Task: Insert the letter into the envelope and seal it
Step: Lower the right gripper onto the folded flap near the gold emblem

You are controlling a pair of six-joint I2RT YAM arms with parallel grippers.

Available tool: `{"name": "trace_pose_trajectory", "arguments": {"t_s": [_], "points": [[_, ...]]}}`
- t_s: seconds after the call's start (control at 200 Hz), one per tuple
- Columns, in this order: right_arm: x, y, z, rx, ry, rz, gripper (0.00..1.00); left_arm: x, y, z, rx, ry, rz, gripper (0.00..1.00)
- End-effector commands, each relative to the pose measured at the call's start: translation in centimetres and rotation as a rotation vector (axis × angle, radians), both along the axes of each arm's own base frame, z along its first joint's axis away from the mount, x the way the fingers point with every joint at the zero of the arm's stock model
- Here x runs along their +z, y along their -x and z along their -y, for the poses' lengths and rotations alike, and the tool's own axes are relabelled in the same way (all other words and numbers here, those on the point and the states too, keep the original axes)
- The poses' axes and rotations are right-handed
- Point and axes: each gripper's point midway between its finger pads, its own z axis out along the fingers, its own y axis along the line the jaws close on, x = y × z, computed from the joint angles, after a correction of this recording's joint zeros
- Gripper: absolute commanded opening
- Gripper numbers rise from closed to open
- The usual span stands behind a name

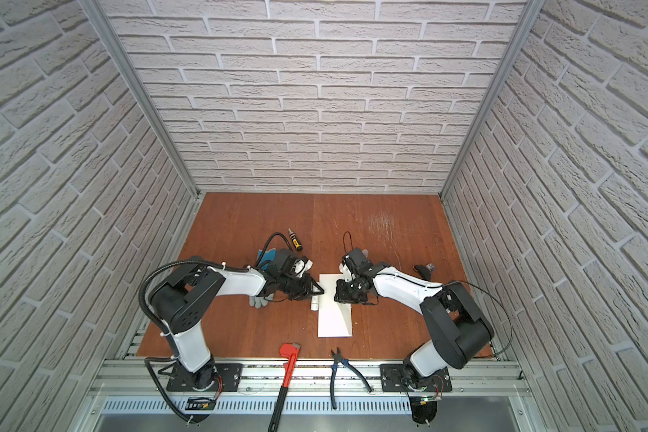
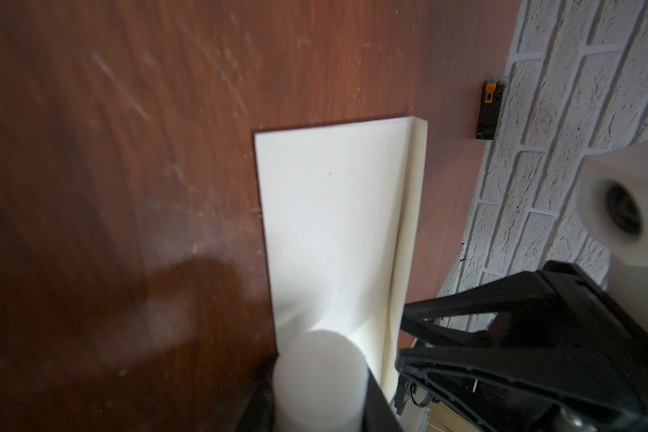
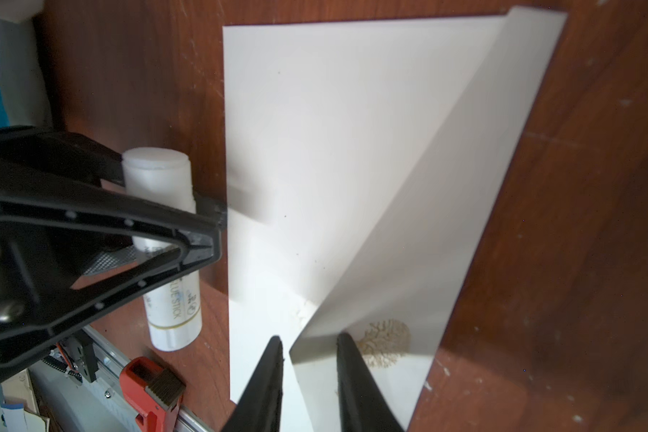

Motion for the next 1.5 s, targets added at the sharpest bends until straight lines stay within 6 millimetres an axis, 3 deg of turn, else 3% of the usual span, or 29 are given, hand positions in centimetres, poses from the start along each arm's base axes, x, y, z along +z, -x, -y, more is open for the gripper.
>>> {"name": "trace_pose_trajectory", "arguments": {"t_s": [0.0, 0.48, 0.79, 1.495], "points": [[-0.5, -0.1, -0.4, 0.002, -0.012, 0.009, 0.23, -2.2, 1.1, -1.1, -0.003, -0.077, -0.046, 0.0], [-2.2, -0.3, 0.7, -0.005, 0.067, -0.029, 0.1, -2.2, 1.1, -1.2, -0.003, -0.077, -0.048, 0.0], [-1.8, 0.7, 2.5, 0.054, 0.309, -0.085, 0.08, -1.9, 1.0, -1.0, -0.013, -0.068, -0.044, 0.0], [-3.3, 1.9, 1.2, 0.086, 0.494, -0.184, 0.1, -1.0, 1.3, -0.9, -0.035, -0.031, -0.024, 0.0]]}}
